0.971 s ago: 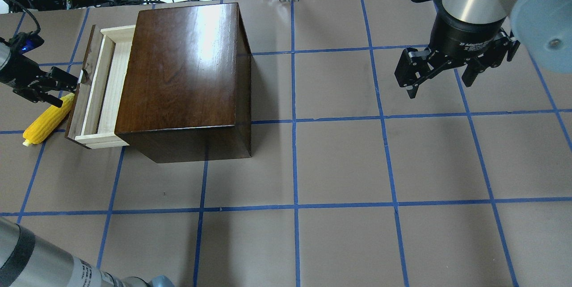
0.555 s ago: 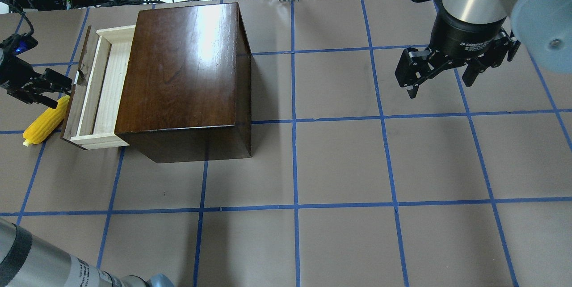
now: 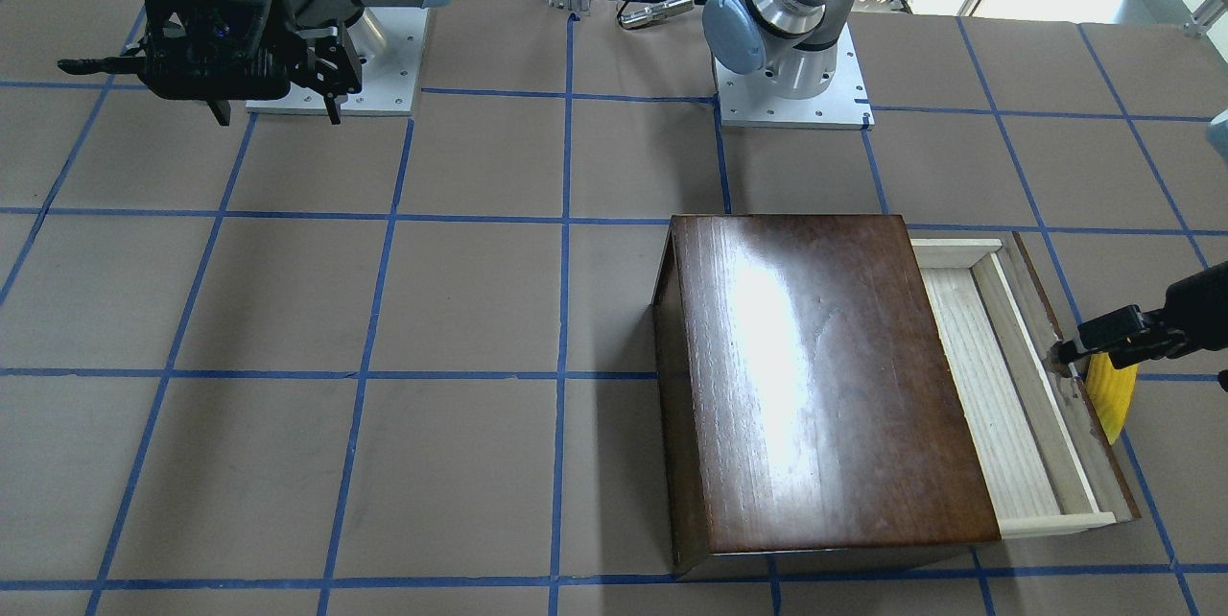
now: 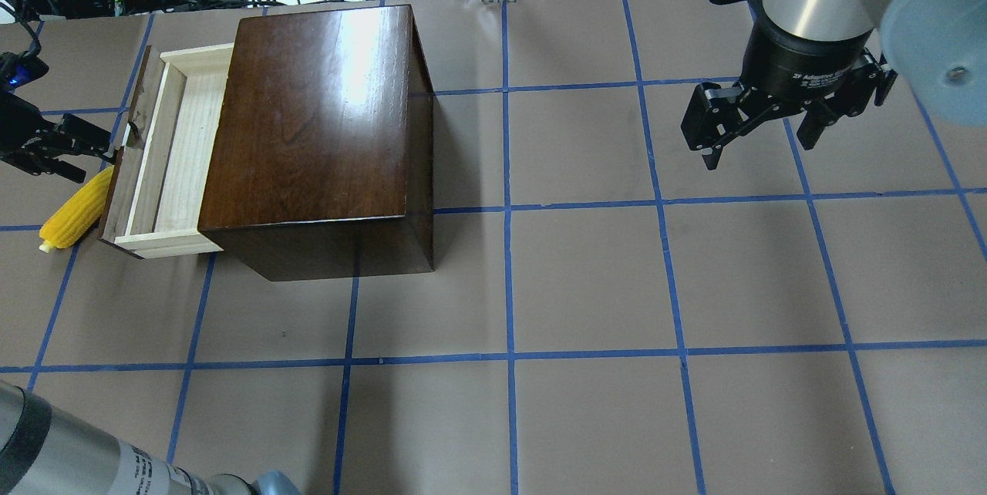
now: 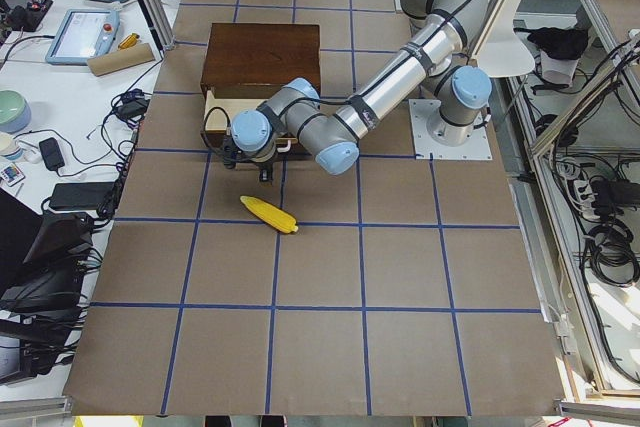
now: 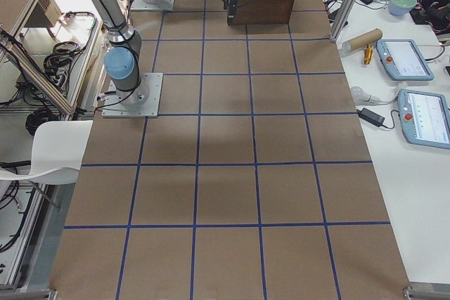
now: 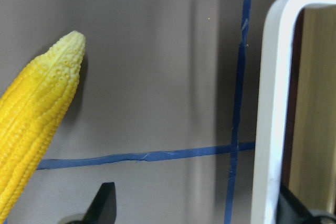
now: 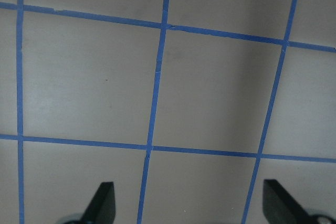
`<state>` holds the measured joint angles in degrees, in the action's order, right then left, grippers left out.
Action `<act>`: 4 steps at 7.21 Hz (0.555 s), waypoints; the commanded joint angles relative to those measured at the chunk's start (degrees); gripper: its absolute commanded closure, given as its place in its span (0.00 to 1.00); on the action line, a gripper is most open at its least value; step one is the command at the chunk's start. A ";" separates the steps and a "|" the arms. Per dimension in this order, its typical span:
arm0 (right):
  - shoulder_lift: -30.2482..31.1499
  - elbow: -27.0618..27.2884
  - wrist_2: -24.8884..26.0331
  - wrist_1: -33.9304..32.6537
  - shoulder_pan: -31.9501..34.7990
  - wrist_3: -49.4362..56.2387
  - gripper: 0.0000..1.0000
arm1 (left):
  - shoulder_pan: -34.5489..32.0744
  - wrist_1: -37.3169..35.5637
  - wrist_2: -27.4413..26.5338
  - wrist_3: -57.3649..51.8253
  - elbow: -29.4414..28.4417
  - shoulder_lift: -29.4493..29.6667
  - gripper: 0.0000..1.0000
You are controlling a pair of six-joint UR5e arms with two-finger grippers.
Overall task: Open drawer and put corn inside
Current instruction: 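Release the handle and move the left gripper over the yellow corn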
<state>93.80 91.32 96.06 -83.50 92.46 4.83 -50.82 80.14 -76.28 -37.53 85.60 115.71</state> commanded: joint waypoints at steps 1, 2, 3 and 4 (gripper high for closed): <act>-0.02 0.00 0.01 0.00 0.00 0.00 0.00 | -0.33 3.52 -0.44 0.01 -3.76 -0.75 0.00; 0.07 0.00 0.01 0.00 0.00 0.00 0.00 | -0.42 3.45 -5.40 -0.52 -5.08 0.12 0.00; 0.07 0.00 0.01 0.00 0.00 0.00 0.00 | -0.51 2.75 -7.98 -1.92 -5.70 0.56 0.00; 0.07 0.00 -0.08 0.00 0.00 0.00 0.00 | -0.51 2.05 -10.96 -3.06 -5.71 0.74 0.00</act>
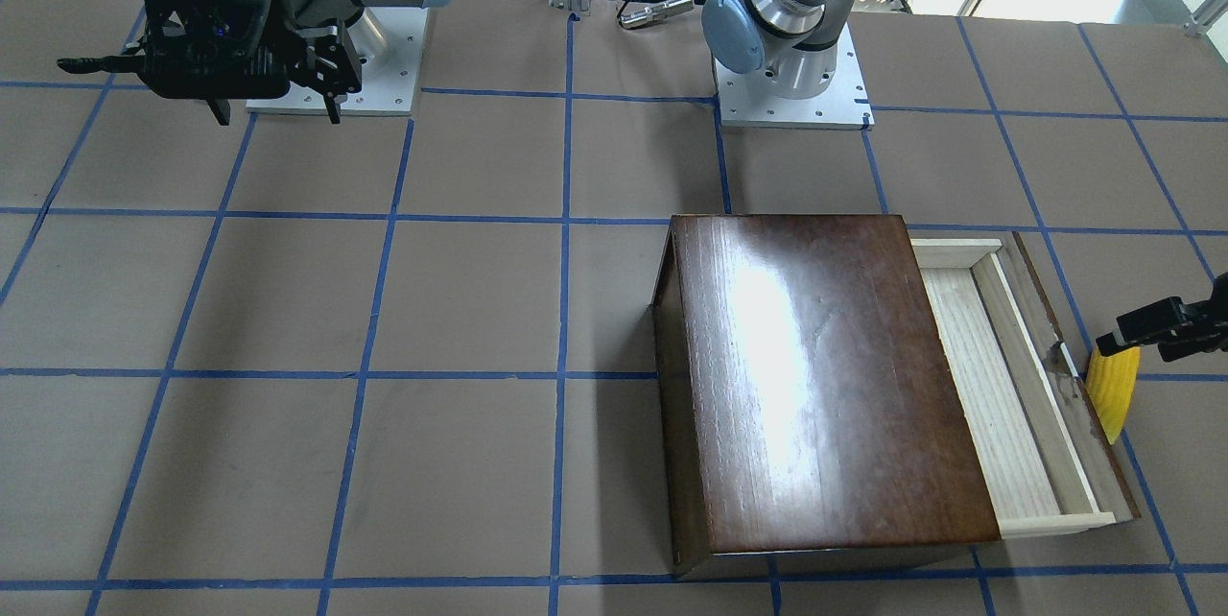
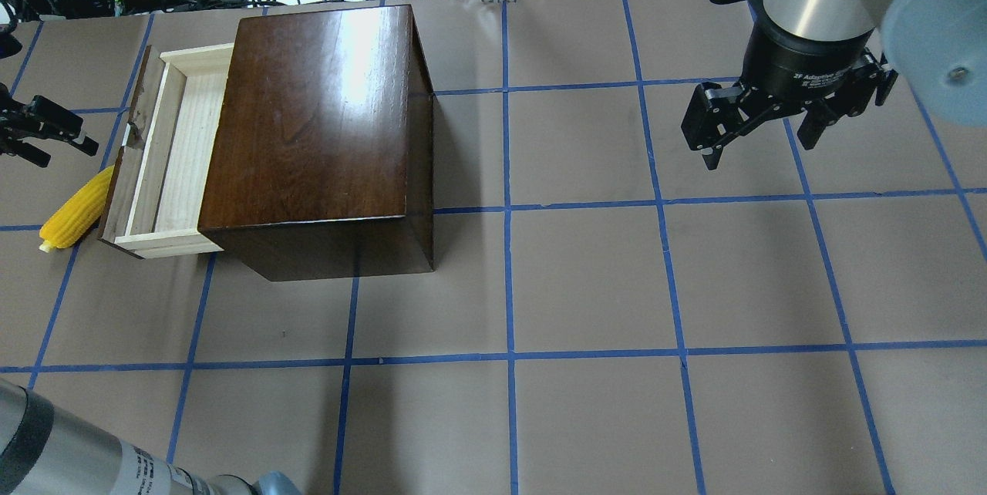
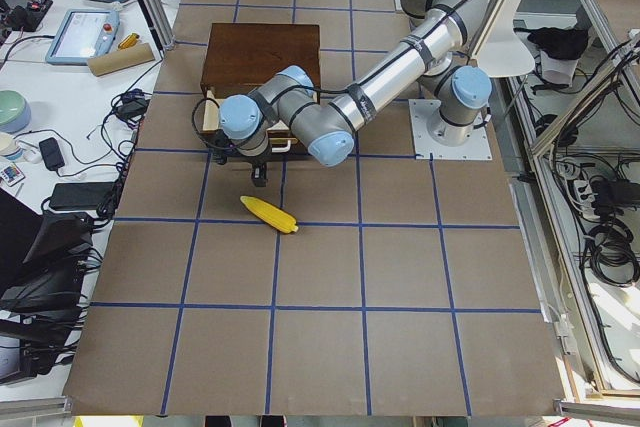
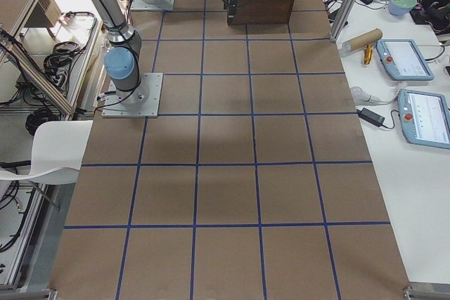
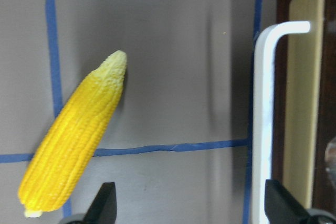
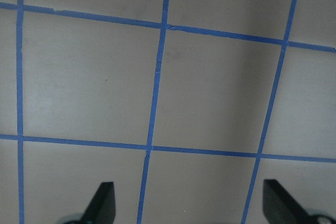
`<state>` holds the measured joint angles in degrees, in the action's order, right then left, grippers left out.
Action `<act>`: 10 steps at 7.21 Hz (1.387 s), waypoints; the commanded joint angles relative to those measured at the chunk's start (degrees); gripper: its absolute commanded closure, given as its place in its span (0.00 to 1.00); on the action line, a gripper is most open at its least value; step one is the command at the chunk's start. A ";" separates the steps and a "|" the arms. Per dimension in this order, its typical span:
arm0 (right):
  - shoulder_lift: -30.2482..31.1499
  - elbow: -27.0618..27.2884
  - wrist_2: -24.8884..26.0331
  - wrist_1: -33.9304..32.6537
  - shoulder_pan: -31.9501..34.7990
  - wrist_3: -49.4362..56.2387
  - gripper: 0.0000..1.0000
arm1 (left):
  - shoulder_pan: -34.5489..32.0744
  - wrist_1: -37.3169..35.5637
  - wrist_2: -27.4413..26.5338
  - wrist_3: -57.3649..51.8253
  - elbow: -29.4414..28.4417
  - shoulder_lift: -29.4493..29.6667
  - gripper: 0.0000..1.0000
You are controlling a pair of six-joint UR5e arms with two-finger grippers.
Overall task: Open drawer and put corn inside
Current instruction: 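Release the handle and move the left gripper over the yellow corn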
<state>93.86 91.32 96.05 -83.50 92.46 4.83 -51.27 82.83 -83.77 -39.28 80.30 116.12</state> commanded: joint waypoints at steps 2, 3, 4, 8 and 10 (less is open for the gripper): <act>-0.08 0.00 0.02 0.00 0.00 0.00 0.00 | 0.03 -6.69 -8.33 -2.37 0.55 1.82 0.00; -0.08 0.00 0.02 0.00 0.00 0.00 0.00 | 0.03 -9.33 -8.34 -4.38 1.26 2.53 0.00; 0.01 0.00 0.02 0.00 0.00 0.00 0.00 | 0.12 -12.14 -8.34 -5.18 1.70 3.67 0.00; 0.01 0.00 0.02 0.00 0.00 0.00 0.00 | 0.56 -20.24 -8.51 -7.55 5.21 7.81 0.00; -0.08 0.00 0.02 0.00 0.00 0.00 0.00 | 0.91 -20.34 -10.09 -7.47 5.83 8.95 0.00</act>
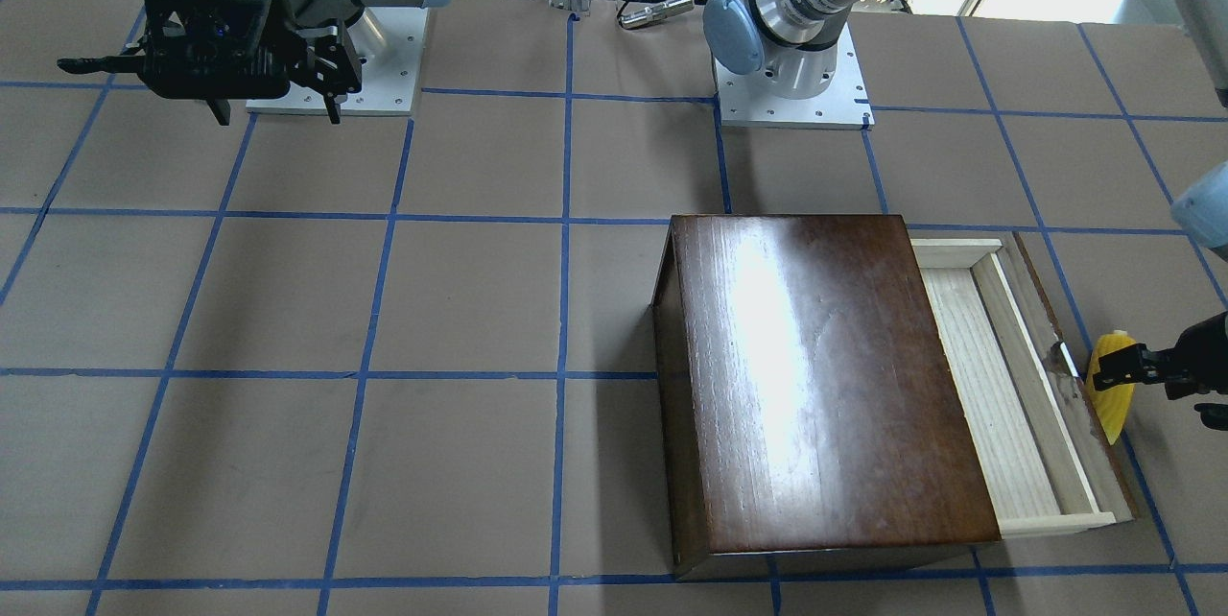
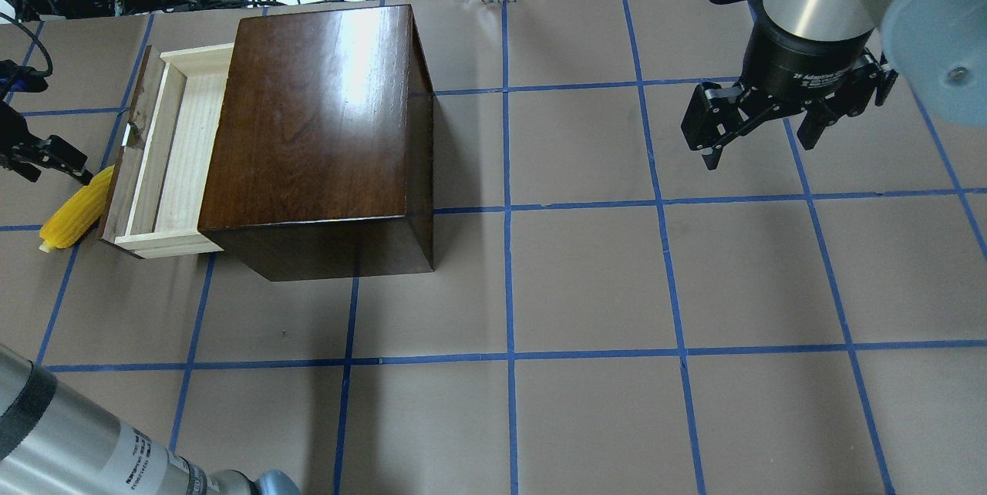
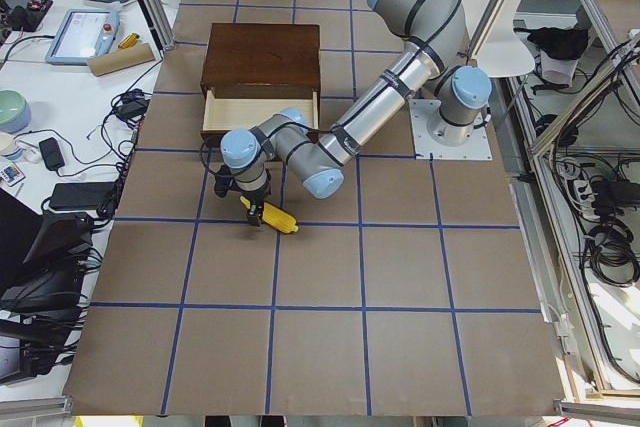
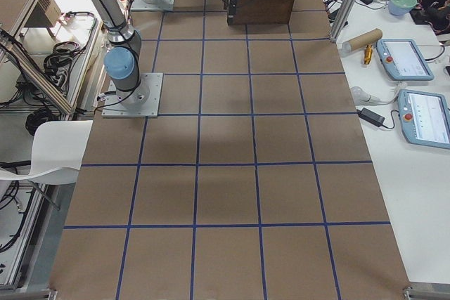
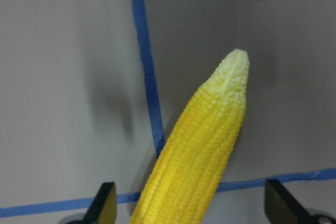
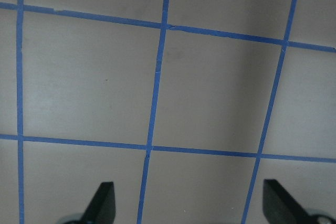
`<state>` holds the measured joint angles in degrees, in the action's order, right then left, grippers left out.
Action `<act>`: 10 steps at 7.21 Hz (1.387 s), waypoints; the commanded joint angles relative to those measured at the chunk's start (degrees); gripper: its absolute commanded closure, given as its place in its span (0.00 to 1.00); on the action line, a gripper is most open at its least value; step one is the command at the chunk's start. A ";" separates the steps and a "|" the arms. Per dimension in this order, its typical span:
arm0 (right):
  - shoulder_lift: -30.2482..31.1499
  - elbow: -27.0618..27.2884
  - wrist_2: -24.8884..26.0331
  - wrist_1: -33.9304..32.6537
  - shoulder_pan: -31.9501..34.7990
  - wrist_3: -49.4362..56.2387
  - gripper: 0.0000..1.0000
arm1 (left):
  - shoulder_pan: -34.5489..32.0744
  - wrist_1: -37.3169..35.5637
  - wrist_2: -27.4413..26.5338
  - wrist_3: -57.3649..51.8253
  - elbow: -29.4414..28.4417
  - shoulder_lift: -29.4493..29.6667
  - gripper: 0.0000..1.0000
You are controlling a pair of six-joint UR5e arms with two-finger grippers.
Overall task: Open drawer and put corn inside
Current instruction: 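Lower the left gripper and close it on the yellow corn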
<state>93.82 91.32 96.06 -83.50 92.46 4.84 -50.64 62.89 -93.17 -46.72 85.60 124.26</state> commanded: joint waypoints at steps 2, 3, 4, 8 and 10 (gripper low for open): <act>0.05 0.00 0.00 0.00 0.00 0.00 0.00 | 0.80 -0.84 -0.79 -0.13 0.80 2.20 0.00; 0.05 0.00 0.00 0.00 0.00 0.00 0.00 | 0.80 -1.01 -0.87 -0.04 0.89 2.73 0.00; 0.05 0.00 0.00 0.00 0.00 0.00 0.00 | 0.80 -1.10 -0.96 -0.12 0.89 3.35 0.00; -0.04 0.00 0.00 0.00 0.00 0.00 0.00 | 0.89 -1.37 -0.79 -0.12 1.15 3.44 0.13; 0.05 0.00 -0.08 0.00 0.00 0.00 0.00 | 0.89 -2.07 -0.79 -0.04 1.24 3.44 0.98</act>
